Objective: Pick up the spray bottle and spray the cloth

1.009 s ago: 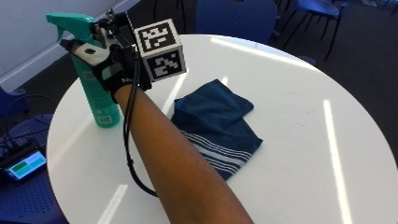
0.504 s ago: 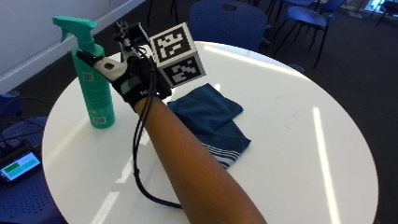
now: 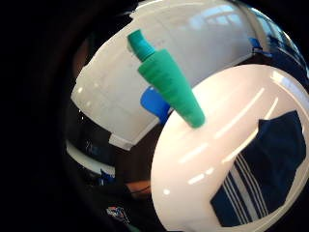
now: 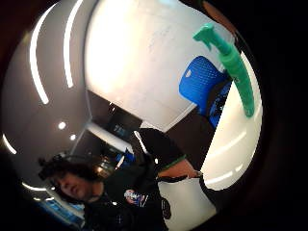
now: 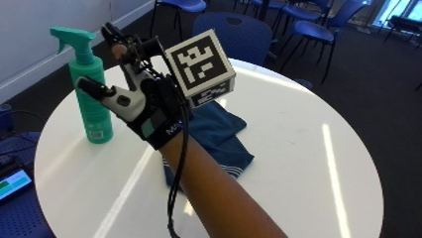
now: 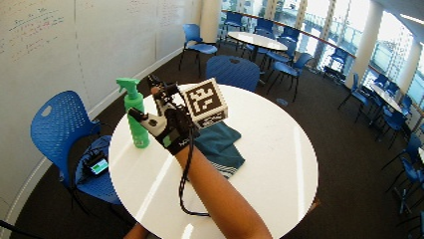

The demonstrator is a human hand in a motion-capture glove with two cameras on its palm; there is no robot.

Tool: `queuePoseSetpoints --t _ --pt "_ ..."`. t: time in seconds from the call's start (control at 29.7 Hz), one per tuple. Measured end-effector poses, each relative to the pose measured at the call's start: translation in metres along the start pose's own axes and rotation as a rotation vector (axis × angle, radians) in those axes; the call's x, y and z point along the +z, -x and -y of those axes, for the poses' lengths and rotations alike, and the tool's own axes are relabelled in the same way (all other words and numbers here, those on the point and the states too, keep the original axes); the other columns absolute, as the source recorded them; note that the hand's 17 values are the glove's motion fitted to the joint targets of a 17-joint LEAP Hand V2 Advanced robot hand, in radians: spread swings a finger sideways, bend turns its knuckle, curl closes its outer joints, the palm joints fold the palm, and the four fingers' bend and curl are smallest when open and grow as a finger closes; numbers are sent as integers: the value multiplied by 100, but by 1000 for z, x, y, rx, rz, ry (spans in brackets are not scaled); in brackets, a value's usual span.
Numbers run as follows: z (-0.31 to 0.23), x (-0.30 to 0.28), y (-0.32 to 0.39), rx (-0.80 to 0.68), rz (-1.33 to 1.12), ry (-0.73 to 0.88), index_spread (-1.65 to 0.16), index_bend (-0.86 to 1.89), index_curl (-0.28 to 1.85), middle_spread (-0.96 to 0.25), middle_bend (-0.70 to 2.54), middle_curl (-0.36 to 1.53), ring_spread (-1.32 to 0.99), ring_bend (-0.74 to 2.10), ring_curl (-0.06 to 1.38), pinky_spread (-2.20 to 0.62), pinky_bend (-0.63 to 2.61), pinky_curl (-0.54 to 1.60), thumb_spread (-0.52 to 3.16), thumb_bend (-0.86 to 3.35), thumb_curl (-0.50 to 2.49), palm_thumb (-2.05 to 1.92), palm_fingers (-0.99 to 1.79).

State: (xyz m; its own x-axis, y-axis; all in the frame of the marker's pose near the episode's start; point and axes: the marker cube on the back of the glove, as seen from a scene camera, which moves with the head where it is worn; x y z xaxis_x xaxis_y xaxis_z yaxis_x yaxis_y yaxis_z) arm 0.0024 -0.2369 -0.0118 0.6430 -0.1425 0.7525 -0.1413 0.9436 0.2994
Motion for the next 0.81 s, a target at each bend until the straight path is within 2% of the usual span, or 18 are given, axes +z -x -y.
queuePoseSetpoints --t 0.37,0.81 --pt "-43 15 55 -252 -143 146 -45 18 32 -17 18 34 -15 27 31 14 25 34 100 -3 38 40 26" --pt "-96 25 81 -397 -299 251 -47 22 35 -17 17 32 -15 23 30 14 19 33 101 -3 35 40 35"
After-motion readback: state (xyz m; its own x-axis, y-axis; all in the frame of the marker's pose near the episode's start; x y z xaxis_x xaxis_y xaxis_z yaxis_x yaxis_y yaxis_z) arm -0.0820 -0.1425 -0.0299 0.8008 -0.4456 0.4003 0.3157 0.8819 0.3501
